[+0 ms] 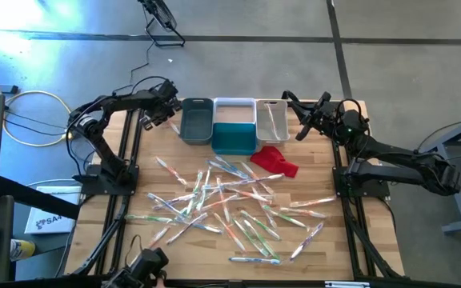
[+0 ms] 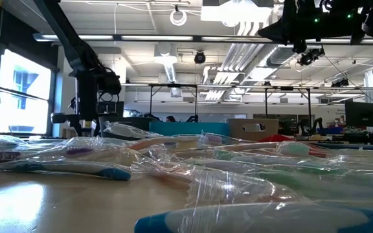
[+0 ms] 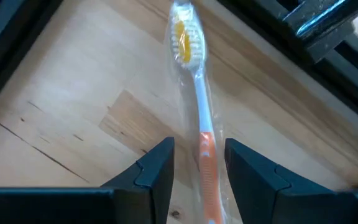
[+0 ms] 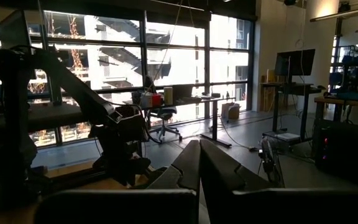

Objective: Pick & Place Toothbrushes
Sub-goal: Put the orange toothbrush into the white bin

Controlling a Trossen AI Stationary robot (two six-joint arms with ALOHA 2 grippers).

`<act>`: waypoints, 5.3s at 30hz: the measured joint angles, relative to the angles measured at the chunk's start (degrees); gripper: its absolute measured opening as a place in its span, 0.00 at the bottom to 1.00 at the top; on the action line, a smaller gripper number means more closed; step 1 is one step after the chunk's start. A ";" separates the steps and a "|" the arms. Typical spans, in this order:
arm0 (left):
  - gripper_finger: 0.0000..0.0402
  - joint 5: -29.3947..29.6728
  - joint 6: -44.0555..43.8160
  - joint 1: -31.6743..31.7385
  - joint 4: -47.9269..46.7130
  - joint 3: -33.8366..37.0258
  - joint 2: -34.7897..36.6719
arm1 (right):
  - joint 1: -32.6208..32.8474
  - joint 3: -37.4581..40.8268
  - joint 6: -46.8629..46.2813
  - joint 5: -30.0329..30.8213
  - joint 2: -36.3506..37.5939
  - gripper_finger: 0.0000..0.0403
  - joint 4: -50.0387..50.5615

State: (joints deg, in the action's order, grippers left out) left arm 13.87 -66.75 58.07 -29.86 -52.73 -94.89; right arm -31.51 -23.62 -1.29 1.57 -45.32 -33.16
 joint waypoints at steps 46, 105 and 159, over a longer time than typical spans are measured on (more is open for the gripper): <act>0.32 0.18 -0.99 -1.15 -1.28 -0.09 -0.92 | 0.00 0.00 -0.01 -0.03 0.00 0.00 -0.01; 0.06 -12.08 22.61 -1.10 0.79 -2.88 5.81 | 0.00 -0.02 0.03 -0.03 0.00 0.00 1.22; 0.06 -45.16 44.14 -3.91 33.76 -27.17 7.93 | 0.00 -0.02 -10.58 8.78 0.00 0.00 -5.70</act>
State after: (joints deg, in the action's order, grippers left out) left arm -31.29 -22.61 54.16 3.90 -79.90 -86.96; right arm -31.51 -23.64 -11.87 10.35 -45.32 -38.86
